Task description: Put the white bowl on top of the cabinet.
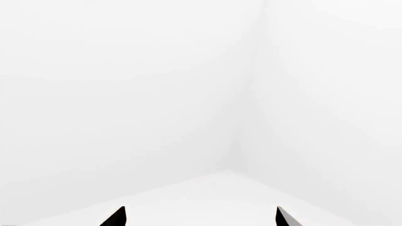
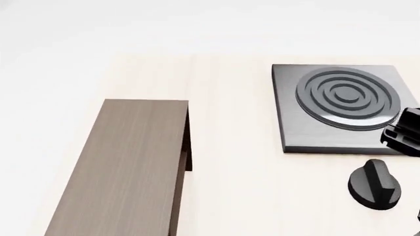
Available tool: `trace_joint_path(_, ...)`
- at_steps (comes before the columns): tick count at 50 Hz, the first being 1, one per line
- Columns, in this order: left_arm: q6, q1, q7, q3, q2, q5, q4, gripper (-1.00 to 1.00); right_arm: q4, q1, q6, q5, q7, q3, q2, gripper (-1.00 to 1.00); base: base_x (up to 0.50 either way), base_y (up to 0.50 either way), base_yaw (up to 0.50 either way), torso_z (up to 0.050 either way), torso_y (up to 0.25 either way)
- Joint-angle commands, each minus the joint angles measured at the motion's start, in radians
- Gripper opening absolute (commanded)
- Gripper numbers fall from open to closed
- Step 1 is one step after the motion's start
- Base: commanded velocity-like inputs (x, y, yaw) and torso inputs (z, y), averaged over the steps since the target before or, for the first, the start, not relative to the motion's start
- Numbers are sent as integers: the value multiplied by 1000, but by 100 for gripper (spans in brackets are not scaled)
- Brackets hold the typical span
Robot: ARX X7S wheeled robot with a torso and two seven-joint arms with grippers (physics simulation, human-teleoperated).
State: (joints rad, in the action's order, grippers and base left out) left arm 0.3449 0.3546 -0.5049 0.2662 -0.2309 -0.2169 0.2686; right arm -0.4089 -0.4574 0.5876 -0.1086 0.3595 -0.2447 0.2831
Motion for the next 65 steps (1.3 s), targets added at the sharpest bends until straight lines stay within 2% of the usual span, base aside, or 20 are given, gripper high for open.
trace_joint_path(1, -1, -2, -2, -4, -2, -6, -1, 100, 71, -40, 37, 46, 92, -31, -13, 100, 0, 0, 0, 0, 0)
trace_joint_path(7, -3, -3, -6, -7, -5, -3, 0, 100, 113, -53, 53, 98, 151, -32, -3, 100, 0, 0, 0, 0, 0)
trace_joint_path(13, -1, -1, -11, -6, -6, -6, -1, 100, 116, -60, 115, 105, 191, -90, 5, 100, 0, 0, 0, 0, 0)
trace_joint_path(36, -20, -5, -12, -15, -12, -9, -19, 100, 111, -102, 226, 43, 208, -266, 31, 100, 0, 0, 0, 0, 0)
trace_joint_path(47, -29, -5, -15, -25, -15, -2, -26, 100, 126, -106, 263, 40, 217, -287, 38, 100, 0, 0, 0, 0, 0)
trace_joint_path(51, -27, -6, -17, -27, -16, -3, -25, 100, 131, -126, 352, 43, 238, -295, 39, 100, 0, 0, 0, 0, 0)
trace_joint_path(65, -31, -7, -22, -29, -18, -7, -30, 100, 128, -154, 476, 27, 234, -294, 47, 100, 0, 0, 0, 0, 0)
